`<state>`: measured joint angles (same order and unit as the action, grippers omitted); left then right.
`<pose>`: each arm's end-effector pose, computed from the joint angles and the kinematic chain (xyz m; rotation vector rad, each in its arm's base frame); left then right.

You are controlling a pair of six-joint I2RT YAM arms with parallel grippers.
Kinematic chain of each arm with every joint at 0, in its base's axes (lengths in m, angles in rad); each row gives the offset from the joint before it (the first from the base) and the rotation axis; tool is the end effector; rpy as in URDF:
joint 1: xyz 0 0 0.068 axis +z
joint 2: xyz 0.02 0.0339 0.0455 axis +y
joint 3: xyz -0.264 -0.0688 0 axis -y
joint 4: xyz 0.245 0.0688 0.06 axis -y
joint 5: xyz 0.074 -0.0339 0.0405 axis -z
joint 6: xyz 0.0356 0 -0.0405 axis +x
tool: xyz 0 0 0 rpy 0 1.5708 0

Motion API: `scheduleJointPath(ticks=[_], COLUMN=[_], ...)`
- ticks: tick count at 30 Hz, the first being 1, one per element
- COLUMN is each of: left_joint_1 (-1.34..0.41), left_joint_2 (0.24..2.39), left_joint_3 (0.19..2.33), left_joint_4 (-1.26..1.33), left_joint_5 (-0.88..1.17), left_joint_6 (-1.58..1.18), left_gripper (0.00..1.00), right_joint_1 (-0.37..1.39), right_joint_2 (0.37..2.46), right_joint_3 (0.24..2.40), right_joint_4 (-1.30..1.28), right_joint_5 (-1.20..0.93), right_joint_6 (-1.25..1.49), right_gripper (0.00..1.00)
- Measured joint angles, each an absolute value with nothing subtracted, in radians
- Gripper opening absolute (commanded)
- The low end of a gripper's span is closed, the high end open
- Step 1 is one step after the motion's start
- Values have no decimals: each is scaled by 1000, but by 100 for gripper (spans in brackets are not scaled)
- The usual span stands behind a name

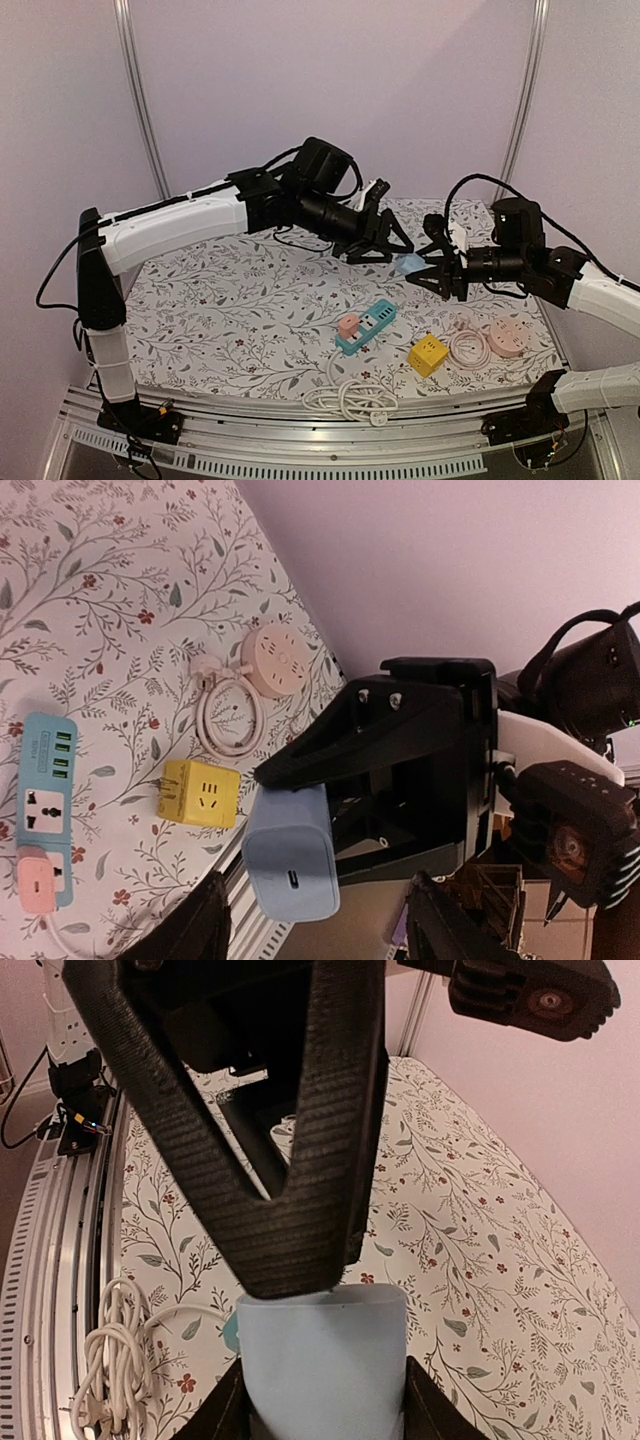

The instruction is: Insert the plug

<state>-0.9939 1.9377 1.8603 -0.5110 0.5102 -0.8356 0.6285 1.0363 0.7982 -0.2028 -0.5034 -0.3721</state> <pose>0.2314 -0.3875 0.3425 0.5495 2.4835 -1.4686 0.1783 0.1508 0.2963 -1.2387 1.5899 0.6685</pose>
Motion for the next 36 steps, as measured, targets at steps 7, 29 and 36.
scheduleJointPath(ticks=[7, 29, 36], left_joint_1=[-1005, -1035, -1035], left_joint_2=[1938, 1941, 1955], left_joint_3=[1860, 1860, 1860], left_joint_4=[-511, -514, -513], left_joint_5=[492, 451, 434], left_joint_6=[-841, -875, -904], left_gripper=[58, 36, 5], right_joint_1=[641, 663, 665], right_joint_2=[1036, 1036, 1036], right_joint_3=[813, 829, 830], right_joint_4=[-202, -211, -225], right_joint_5=[-503, -477, -456], right_joint_6=[-372, -373, -392], right_gripper=[0, 0, 0])
